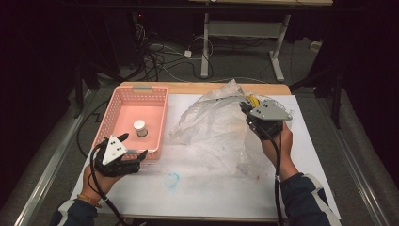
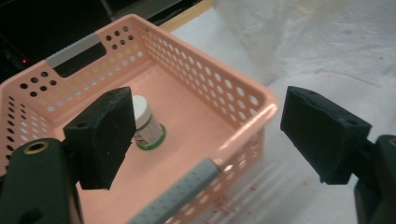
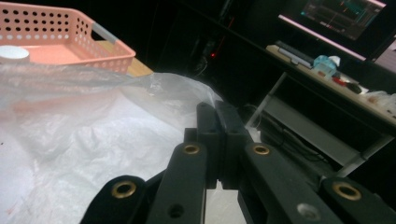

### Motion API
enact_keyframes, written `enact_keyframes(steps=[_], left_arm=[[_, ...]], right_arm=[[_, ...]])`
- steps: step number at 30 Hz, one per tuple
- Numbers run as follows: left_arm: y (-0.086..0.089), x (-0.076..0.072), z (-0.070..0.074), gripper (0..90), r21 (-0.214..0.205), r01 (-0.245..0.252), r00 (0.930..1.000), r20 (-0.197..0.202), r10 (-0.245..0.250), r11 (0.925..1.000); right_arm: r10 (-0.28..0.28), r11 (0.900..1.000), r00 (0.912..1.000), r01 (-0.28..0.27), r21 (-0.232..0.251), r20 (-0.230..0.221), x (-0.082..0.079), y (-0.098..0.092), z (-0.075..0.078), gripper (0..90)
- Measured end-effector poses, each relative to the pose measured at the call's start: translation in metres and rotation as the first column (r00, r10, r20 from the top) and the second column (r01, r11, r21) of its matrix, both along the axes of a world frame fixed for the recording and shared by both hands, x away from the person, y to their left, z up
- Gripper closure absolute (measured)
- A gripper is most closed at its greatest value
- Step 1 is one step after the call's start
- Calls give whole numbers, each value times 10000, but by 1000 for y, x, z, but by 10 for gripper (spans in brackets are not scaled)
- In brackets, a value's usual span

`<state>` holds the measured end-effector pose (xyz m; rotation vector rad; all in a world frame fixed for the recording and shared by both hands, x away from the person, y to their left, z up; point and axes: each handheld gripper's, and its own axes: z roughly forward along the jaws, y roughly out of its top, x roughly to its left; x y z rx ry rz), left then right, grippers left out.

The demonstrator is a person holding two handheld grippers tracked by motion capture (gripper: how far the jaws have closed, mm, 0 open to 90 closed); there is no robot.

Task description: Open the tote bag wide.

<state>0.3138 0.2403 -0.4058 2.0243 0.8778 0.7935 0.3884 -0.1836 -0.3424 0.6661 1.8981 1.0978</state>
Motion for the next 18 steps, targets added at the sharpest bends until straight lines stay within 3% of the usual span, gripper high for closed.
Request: enact_keyframes(steps=[2,7,11,14,16,18], left_arm=[[1,9,5,178,35,24,9996,-268,-23,10000],[0,35,12,180,639,29,9988,-498,3,9979],[2,66,14,180,941,-123,9920,-1236,240,9955],[6,91,12,191,948,-287,9816,-1853,459,9951],[7,104,10,203,959,-424,9696,-2363,641,9945],[6,121,6,226,1277,-829,9464,-3007,1183,9883]], right_arm=[[-44,10000,10000,44,71,83,-1,0,2,900],[-201,9992,9991,188,346,372,-1,-1,6,900],[-137,9989,9994,122,450,328,0,0,7,900],[-65,9988,9996,52,487,266,0,1,6,900],[-6,9989,9996,-7,472,269,-1,1,6,900],[54,9988,9997,-66,487,246,-2,1,5,900]])
